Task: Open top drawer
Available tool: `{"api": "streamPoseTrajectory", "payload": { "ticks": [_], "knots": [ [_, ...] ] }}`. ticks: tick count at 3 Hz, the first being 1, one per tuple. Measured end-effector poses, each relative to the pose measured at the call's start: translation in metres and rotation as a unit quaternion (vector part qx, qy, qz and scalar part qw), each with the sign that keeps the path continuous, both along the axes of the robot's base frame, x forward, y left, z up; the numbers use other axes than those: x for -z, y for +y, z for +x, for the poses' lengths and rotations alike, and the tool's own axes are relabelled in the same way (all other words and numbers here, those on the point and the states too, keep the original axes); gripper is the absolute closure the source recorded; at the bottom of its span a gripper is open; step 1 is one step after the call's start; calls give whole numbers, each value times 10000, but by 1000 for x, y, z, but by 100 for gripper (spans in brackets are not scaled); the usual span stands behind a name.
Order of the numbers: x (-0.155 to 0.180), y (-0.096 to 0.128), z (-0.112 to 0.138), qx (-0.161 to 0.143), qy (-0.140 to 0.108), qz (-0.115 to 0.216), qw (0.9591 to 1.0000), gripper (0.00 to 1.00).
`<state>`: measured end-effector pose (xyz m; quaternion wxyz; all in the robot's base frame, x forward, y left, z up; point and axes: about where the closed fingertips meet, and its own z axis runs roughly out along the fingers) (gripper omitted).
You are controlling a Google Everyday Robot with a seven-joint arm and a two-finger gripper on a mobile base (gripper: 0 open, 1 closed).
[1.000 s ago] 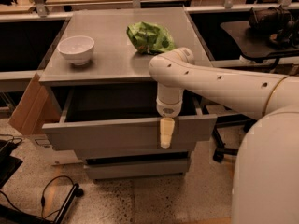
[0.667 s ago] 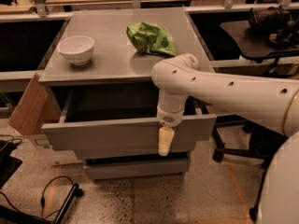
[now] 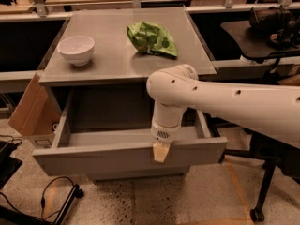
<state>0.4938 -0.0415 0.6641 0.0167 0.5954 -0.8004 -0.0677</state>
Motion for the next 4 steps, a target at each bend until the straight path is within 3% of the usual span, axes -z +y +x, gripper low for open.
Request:
{"api": "streamPoseTrajectory", "payload": {
  "ticks": [1,2,4],
  "knots": [
    [-4,18,-26,49,312,67,9995,88],
    [-6,26,-35,72,445,77,9990,98],
    [-5,26,-36,67,451,72,9989,52]
  ]
}}
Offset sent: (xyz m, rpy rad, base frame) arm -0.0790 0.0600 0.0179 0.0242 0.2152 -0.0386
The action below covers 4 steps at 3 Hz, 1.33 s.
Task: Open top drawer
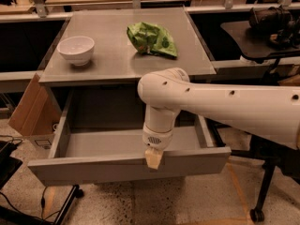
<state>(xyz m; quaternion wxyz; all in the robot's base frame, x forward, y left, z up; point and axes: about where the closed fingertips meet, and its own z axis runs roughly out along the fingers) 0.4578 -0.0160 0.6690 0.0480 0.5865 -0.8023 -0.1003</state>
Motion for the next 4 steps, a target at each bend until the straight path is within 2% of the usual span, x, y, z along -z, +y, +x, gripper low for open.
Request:
{"api": "streamPoseTrajectory", "payload": {
  "ticks": [2,3,4],
  "knots": [
    [1,0,-1,-8,11,-10,10000,5],
    [-1,-1,-1,-10,14,-4,10000,0],
    [-26,-2,-5,-24,-67,-105,9999,0]
  ]
}}
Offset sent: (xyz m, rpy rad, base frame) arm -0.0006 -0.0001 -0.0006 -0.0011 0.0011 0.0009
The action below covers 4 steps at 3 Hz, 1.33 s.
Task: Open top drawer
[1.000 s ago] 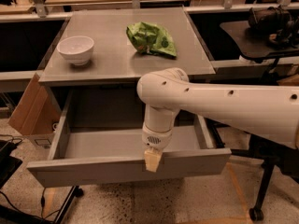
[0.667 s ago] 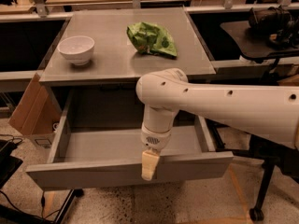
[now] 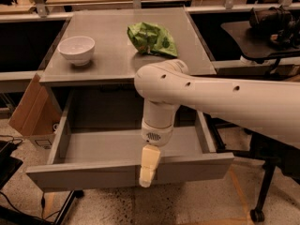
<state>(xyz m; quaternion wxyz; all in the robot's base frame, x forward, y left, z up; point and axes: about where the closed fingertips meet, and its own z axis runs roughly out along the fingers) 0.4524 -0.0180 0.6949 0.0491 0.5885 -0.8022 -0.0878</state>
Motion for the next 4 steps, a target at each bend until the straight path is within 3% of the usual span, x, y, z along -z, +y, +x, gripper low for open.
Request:
{"api": "streamPoseTrajectory", "payload": {
  "ticks": [1,2,3,4],
  "knots": [
    [-51,0,-3,-78,-248,-210,9994,0],
    [-93,-8,5,-254,-662,-438,9965,17],
    [-103,-45,40,-294,-1094,-528,9922,40],
    [-86,-95,81,-526,-1524,-544,9854,63]
  ]
}}
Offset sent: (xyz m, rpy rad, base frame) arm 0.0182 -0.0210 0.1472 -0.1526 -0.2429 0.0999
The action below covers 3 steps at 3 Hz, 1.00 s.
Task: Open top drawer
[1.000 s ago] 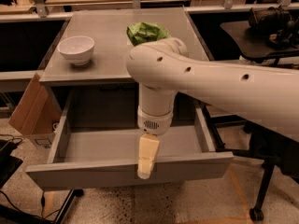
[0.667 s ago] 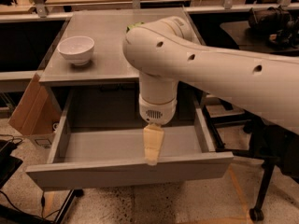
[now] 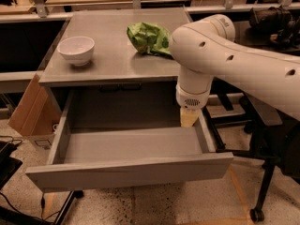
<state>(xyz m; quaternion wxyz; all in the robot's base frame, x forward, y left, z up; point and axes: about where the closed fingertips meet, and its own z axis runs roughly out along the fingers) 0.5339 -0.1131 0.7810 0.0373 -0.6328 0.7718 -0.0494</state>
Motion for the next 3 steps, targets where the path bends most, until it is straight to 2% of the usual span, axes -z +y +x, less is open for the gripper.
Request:
{"api": "streamPoseTrajectory", "payload": {
  "ticks": [1,2,3],
  "knots": [
    [21,-44,27,-43,-303,107,9995,89],
    [21,-42,28,-80,-317,115,9994,100],
    [21,-42,28,-80,-317,115,9994,100]
  ]
}}
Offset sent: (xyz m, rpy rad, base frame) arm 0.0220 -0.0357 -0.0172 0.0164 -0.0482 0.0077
